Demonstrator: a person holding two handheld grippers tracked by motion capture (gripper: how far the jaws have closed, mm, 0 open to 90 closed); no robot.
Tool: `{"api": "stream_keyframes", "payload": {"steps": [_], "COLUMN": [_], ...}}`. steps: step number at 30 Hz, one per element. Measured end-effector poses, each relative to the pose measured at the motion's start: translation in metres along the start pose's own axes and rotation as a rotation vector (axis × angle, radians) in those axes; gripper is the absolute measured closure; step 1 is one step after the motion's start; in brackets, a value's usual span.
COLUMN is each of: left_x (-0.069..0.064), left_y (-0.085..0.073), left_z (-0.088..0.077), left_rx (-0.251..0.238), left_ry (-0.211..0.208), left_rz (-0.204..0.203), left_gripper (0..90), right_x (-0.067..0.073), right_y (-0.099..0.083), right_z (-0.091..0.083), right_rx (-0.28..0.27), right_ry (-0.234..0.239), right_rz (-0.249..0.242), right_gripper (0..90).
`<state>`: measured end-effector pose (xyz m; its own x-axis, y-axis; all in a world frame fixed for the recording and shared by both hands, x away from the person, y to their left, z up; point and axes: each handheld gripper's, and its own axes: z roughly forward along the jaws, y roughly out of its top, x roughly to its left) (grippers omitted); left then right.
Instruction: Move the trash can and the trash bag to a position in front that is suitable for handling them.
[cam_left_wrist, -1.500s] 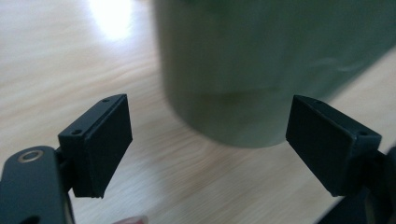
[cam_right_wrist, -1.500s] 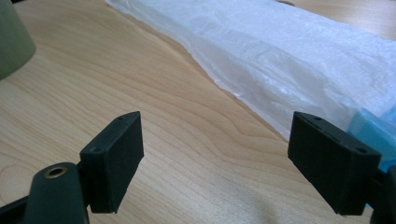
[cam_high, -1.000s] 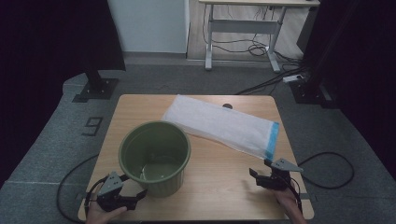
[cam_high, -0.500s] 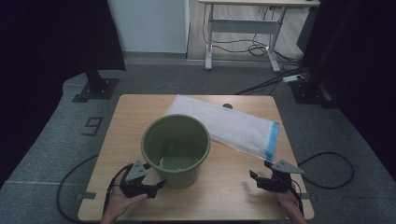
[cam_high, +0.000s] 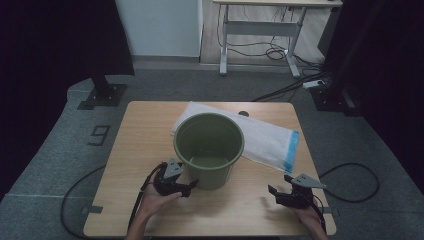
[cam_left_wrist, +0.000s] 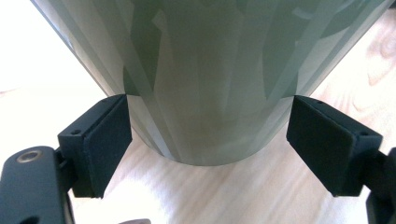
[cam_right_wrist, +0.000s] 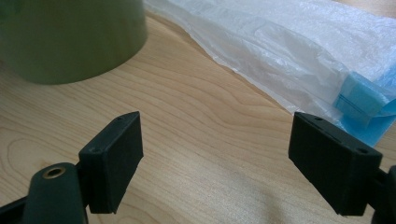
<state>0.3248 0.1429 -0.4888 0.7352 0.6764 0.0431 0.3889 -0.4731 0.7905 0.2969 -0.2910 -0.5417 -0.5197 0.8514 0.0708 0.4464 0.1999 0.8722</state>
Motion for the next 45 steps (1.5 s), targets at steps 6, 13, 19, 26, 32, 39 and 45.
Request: {"api": "stream_keyframes", "payload": {"steps": [6,13,19,26,32,39,45], "left_x": [0.004,0.008,0.007,0.014,0.013,0.015,0.019], "left_y": [0.015,0.025,0.018,-0.002,-0.020,-0.036,-0.037], "left_z": [0.018,0.028,0.015,-0.005,-0.022,-0.027,-0.030], "left_rx": [0.009,0.006,0.014,0.019,0.036,0.071,0.055], "left_ry": [0.010,0.017,0.038,0.055,0.074,0.105,0.103], "left_rz": [-0.011,-0.032,-0.038,-0.075,-0.080,-0.079,-0.096], "left_gripper": [14.2,14.3,14.8,14.8,14.3,14.3,14.3], "right_x": [-0.001,-0.002,-0.003,-0.001,-0.003,-0.010,-0.013], "right_y": [-0.001,-0.001,-0.001,-0.002,-0.002,0.001,0.003], "right_z": [0.000,-0.002,-0.002,0.000,0.000,0.004,0.006], "right_rx": [0.002,0.000,0.001,0.013,0.018,0.022,0.041], "right_ry": [0.000,-0.001,-0.003,-0.005,-0.022,-0.079,-0.122], "right_rz": [-0.001,0.001,0.002,-0.003,0.004,0.042,0.006], "right_gripper": [17.3,17.4,17.5,17.5,17.5,17.6,17.2]}}
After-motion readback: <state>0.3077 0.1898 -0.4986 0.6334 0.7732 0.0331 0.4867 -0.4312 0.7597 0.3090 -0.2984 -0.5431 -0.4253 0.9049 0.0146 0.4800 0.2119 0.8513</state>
